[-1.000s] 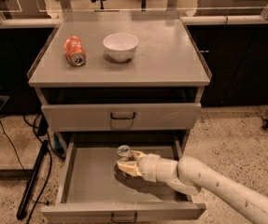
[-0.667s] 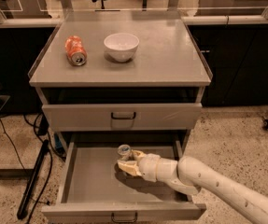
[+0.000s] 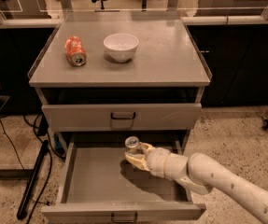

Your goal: Pick redbull can from middle drawer and place on counter

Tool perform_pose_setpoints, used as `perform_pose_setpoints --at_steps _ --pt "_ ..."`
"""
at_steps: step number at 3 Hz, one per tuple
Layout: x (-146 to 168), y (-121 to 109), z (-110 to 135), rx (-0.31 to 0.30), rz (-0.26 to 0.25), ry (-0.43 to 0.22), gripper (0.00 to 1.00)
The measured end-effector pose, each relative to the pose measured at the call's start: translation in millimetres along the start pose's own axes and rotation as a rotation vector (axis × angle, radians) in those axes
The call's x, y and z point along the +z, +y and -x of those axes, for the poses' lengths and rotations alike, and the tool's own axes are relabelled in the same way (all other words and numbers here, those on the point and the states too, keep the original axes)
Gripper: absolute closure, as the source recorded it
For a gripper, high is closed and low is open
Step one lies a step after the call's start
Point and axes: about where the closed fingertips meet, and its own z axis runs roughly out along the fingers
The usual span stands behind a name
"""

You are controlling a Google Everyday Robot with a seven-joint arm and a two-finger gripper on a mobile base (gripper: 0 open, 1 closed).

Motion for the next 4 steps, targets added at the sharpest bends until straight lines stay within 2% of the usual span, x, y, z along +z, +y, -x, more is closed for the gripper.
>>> perform_pose_setpoints --at_steps 1,2,3,4 --pt "-43.2 -7.8 25.5 -0.055 -0.099 -0.003 1.00" --pt "-42.1 -8.3 26.3 -0.052 -0.098 -0.006 1.00" --pt "-41.9 -25.1 46.4 -0.061 -0.117 -0.024 1.00" --pt "-71.6 -48.6 80.5 -0.099 -0.184 -0.033 1.00"
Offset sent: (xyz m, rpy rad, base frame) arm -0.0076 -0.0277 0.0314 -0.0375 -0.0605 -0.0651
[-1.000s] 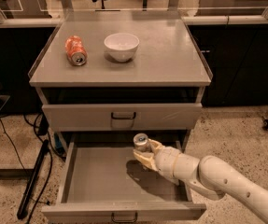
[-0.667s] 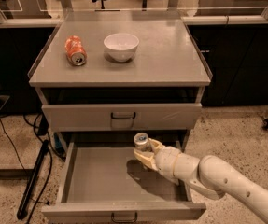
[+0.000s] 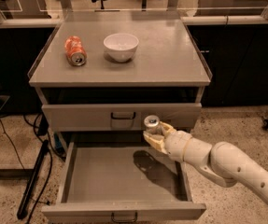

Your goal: Pick redbull can from middle drawer and place on counter

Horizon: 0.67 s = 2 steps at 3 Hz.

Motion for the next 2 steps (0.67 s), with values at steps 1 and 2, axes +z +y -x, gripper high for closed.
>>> perform_pose_setpoints --at_steps 1,2 --pt "-1.5 -0.2 0.6 -0.001 -0.002 0.003 1.00" --pt "-33.8 -5.7 19.1 -0.023 -0.047 0.042 1.00"
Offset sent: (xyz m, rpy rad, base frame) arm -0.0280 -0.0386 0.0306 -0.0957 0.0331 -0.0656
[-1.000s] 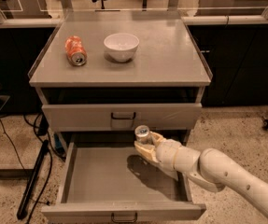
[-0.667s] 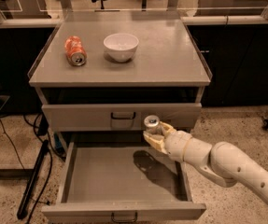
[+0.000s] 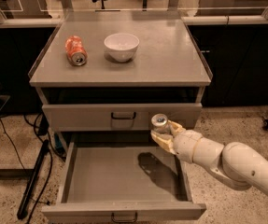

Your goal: Pick redbull can from middle drawer and place on counter

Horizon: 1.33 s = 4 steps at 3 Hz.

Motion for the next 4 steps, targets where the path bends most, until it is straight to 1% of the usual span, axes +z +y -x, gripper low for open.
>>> perform_pose_setpoints --at_steps 1,2,3,4 --pt "-0.1 -0.1 0.1 0.000 0.000 0.000 1.00" --pt "16.0 -10.3 13.1 0.017 -0.012 -0.047 1.00" --pt "22.4 -30.1 48.7 0.016 -0.021 -0.085 1.00" --pt "22.4 -30.1 48.7 0.016 -0.021 -0.085 1.00"
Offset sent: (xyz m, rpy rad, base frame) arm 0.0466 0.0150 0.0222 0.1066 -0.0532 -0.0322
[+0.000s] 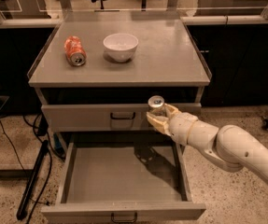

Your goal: Pick redbull can from middle drawer and place on counter

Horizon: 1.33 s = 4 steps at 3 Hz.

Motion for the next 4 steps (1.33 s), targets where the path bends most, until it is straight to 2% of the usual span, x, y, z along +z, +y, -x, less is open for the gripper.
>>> perform_pose_setpoints --at_steps 1,2,4 --pt "-31.0 5.5 31.5 -0.021 -0.037 -0.010 1.00" --pt "-33.1 5.3 34.0 -0.023 -0.040 -0.013 1.00" --pt "-19.9 -19.2 77.5 -0.085 -0.077 -0.020 1.00"
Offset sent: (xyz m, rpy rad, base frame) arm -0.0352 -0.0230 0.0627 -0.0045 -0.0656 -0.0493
